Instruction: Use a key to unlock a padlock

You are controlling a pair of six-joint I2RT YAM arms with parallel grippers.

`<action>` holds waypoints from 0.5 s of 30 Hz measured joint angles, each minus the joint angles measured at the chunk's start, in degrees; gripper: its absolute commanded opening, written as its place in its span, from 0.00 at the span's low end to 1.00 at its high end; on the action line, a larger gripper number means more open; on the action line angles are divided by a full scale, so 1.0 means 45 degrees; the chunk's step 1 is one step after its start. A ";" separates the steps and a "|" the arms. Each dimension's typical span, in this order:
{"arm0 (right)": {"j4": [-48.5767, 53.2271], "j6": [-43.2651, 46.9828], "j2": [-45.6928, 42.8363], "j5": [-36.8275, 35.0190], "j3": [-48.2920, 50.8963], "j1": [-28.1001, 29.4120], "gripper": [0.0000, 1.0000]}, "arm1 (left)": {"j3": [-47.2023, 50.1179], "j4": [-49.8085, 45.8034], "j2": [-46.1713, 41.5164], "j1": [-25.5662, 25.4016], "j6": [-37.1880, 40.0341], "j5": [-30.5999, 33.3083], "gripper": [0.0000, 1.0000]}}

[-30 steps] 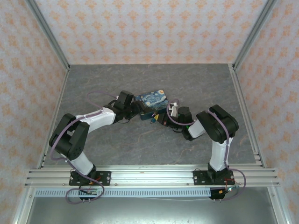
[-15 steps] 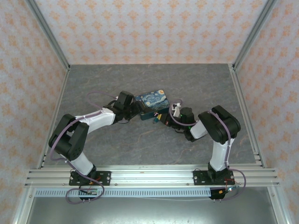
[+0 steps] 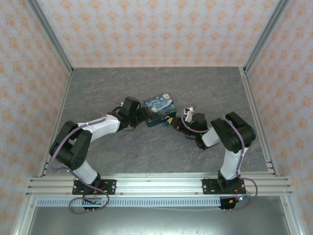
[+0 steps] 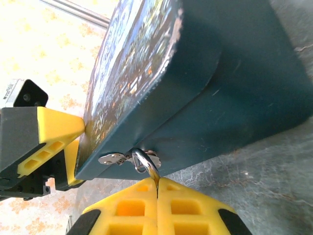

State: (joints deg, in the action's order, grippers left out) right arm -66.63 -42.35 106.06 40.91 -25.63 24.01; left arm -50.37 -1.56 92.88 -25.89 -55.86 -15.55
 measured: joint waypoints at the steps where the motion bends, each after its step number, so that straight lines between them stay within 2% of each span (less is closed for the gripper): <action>1: 0.0078 0.0044 -0.0160 -0.0024 0.0078 -0.0053 0.00 | 0.0005 -0.0015 -0.0010 0.0000 -0.0005 0.0000 0.68; 5: 0.0631 0.0243 -0.1030 -0.0141 0.0384 -0.0121 0.00 | 0.0000 -0.0180 -0.0068 0.0000 0.0000 0.0034 0.73; 8: 0.1384 0.0495 -0.1977 -0.0214 0.0665 -0.0121 0.00 | -0.0044 -0.0476 -0.0141 0.0000 0.0073 0.0117 0.82; 11: 0.2973 0.0903 -0.3376 -0.0350 0.0792 -0.0121 0.00 | -0.0073 -0.0981 -0.0325 0.0000 0.0204 0.0306 0.92; 15: 0.6076 0.1700 -0.5746 -0.0685 0.0704 -0.0121 0.00 | -0.0243 -0.1807 -0.0981 0.0000 0.0476 0.0758 0.94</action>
State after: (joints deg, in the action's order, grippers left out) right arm -39.29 -34.70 80.20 37.82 -22.46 23.46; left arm -51.46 -9.69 88.47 -25.89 -53.71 -12.14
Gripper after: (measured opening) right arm 0.040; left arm 0.936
